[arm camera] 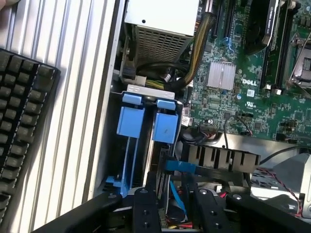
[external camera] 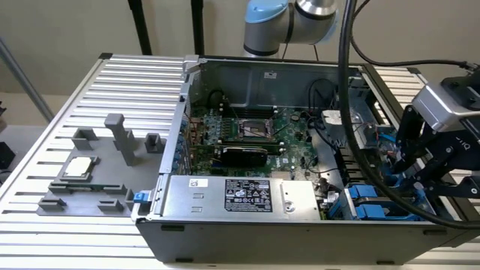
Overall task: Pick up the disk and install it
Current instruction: 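Insert the first disk wire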
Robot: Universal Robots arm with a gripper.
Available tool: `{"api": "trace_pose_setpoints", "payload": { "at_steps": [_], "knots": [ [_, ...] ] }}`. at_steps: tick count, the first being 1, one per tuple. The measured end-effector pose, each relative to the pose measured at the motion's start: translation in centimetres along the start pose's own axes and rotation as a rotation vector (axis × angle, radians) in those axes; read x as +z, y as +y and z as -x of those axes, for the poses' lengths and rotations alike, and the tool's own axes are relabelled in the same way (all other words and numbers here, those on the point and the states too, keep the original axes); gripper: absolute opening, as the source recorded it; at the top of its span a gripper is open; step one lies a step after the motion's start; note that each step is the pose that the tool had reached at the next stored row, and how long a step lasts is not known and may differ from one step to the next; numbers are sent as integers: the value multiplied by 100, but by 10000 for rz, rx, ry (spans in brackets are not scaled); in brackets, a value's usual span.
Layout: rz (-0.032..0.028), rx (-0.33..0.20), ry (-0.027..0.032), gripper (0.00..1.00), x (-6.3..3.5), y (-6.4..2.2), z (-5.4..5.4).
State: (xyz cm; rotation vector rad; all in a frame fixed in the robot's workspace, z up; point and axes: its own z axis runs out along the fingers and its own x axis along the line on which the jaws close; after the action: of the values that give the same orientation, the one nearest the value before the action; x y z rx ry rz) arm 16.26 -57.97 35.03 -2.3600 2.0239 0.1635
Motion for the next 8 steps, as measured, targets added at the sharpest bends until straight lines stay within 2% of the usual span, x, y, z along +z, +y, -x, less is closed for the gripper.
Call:
{"api": "trace_pose_setpoints", "payload": {
  "at_steps": [5,8],
  "knots": [
    [-23,-10,-152,100,-8,-54,-60],
    [-39,-25,-264,100,-12,-92,-81]
  ]
}}
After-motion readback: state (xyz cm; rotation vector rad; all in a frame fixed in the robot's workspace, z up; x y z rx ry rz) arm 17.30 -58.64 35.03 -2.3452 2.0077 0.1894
